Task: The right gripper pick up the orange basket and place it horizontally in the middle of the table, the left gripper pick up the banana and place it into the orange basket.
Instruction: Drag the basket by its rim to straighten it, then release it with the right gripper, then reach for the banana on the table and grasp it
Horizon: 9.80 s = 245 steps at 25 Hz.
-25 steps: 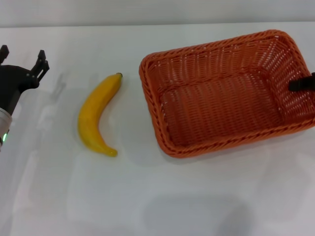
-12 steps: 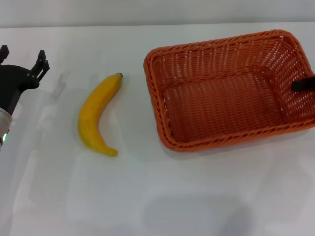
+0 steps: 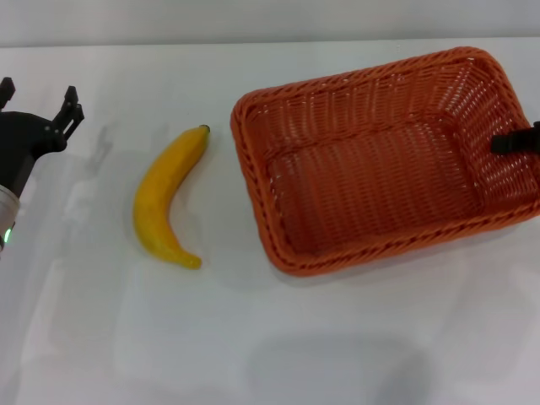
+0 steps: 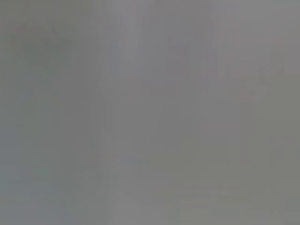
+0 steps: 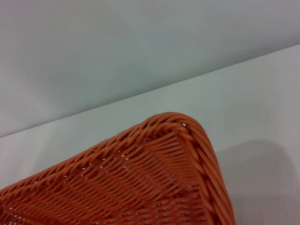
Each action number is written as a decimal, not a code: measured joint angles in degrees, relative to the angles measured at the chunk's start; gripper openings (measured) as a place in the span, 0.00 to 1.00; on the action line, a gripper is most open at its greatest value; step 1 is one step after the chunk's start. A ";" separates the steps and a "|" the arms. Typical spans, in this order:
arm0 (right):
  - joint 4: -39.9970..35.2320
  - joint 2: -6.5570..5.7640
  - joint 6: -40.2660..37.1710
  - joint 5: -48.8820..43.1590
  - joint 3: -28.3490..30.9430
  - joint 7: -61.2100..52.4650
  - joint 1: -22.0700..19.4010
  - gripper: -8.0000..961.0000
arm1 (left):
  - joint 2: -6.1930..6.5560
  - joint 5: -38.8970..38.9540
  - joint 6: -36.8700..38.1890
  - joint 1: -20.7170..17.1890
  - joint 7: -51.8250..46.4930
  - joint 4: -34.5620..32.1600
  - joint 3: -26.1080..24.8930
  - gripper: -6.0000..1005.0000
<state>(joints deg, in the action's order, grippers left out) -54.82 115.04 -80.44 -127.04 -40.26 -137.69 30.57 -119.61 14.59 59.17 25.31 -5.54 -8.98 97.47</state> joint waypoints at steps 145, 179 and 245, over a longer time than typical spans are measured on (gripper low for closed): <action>25.91 -1.93 -8.66 65.77 0.36 79.68 -9.86 0.74 | 0.41 -164.43 10.57 5.26 -140.49 -64.88 -23.38 0.85; 26.92 -1.88 -8.59 65.78 0.24 79.68 -9.95 0.74 | 0.35 -162.95 8.07 4.64 -141.29 -59.25 -20.10 0.85; 27.31 -2.02 -7.19 66.08 0.71 79.69 -9.84 0.74 | 0.44 -161.36 11.27 6.23 -142.63 -56.42 -19.15 0.72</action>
<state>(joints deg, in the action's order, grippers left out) -27.51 113.02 -87.63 -60.95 -39.55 -58.01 20.73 -119.17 -146.77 70.44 31.55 -148.17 -65.40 78.32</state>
